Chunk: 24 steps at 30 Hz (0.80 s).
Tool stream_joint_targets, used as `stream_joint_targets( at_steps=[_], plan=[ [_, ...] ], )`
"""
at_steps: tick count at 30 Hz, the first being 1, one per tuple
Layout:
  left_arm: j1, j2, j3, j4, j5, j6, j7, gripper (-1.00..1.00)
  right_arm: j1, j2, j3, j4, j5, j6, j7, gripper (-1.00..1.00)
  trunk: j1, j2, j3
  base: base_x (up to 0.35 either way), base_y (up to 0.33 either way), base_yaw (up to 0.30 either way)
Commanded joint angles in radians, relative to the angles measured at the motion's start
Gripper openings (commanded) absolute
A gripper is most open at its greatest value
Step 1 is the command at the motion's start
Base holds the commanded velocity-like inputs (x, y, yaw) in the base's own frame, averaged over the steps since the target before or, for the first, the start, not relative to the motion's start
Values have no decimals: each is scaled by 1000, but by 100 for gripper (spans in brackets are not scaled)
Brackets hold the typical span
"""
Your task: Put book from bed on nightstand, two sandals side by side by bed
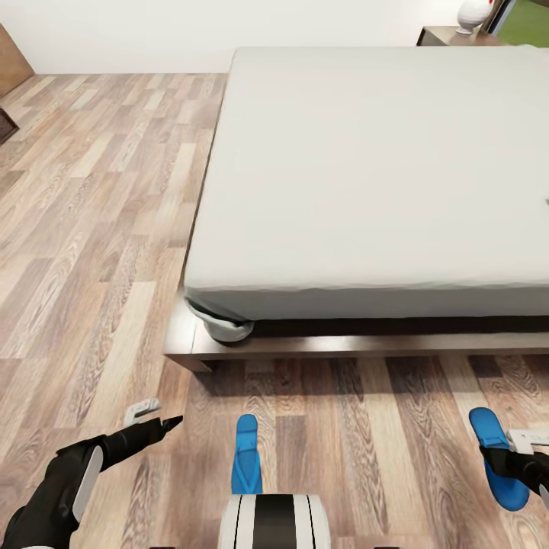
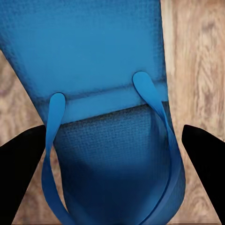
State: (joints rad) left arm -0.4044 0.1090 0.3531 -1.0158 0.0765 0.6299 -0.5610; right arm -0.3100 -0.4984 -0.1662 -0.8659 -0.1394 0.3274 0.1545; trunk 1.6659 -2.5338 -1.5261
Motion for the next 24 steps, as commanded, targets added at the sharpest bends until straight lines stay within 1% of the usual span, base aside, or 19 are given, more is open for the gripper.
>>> stream_joint_targets(
  at_steps=[1, 24],
  plan=[
    [-1, 0, 1, 0, 8, 8, 0, 100, 0, 0, -2, -2, -9, 7, 3, -100, 0, 0, -1, 0, 322, 0],
    [-1, 2, 4, 0, 8, 10, 0, 100, 0, 0, -1, 1, -8, 7, 2, -100, 0, 0, -1, 0, 323, 0]
  ],
)
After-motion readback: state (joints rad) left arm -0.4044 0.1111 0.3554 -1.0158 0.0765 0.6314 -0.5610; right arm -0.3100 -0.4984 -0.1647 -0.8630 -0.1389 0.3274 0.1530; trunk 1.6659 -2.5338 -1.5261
